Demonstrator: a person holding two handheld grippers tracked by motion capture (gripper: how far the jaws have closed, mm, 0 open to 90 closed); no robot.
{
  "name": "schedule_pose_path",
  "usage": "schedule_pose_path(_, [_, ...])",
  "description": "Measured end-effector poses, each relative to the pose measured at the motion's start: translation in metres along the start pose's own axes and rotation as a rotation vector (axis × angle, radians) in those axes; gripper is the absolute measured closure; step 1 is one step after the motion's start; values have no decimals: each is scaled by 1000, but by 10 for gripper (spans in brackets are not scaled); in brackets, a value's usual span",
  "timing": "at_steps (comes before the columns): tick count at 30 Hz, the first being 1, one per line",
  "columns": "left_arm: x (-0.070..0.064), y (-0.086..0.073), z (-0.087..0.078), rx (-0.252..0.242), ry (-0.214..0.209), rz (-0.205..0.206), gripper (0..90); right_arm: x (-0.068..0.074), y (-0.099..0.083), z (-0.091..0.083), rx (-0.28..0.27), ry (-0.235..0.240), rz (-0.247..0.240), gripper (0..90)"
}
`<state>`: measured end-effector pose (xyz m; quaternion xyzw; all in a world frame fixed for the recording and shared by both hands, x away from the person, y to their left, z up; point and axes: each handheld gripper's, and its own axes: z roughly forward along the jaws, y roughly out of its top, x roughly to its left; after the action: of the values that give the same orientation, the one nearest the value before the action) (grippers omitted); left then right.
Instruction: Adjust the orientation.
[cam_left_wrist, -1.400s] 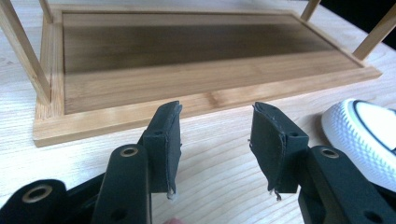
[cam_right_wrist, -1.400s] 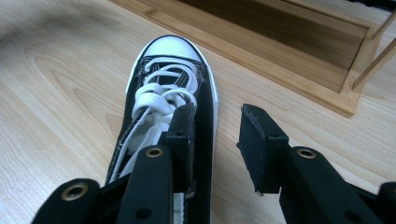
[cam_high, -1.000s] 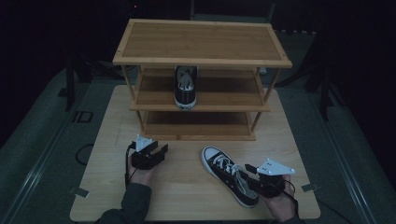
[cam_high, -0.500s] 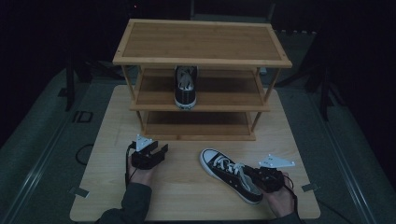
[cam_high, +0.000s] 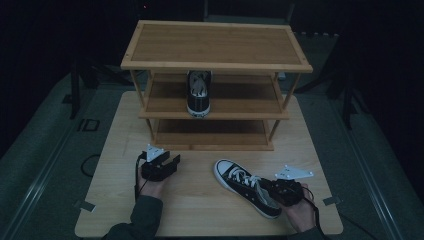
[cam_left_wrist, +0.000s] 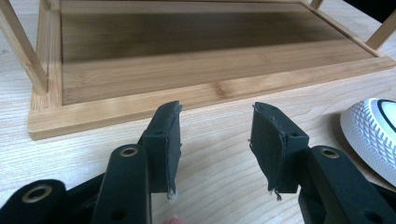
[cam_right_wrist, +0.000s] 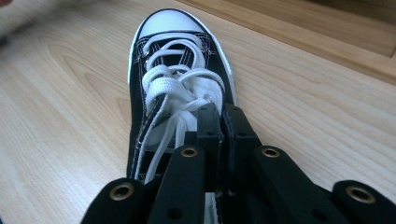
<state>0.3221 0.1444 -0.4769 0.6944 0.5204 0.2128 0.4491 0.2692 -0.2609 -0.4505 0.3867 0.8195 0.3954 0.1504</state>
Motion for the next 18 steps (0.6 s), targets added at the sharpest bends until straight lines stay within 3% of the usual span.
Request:
schedule_pose_path(6, [0, 0, 0, 0, 1, 0, 533, 1, 2, 1, 37, -7, -35, 766])
schedule_pose_path(8, [1, 0, 0, 0, 1, 1, 532, 1, 2, 3, 61, 18, -40, 725])
schedule_pose_path(12, [1, 0, -1, -1, 2, -2, 533, 5, 0, 9, 73, 5, -59, 737])
schedule_pose_path(14, [1, 0, 0, 1, 1, -1, 533, 6, 5, 14, 92, -35, -75, 770])
schedule_pose_path(18, [1, 0, 0, 1, 1, 2, 533, 4, 8, 20, 111, -29, -91, 839])
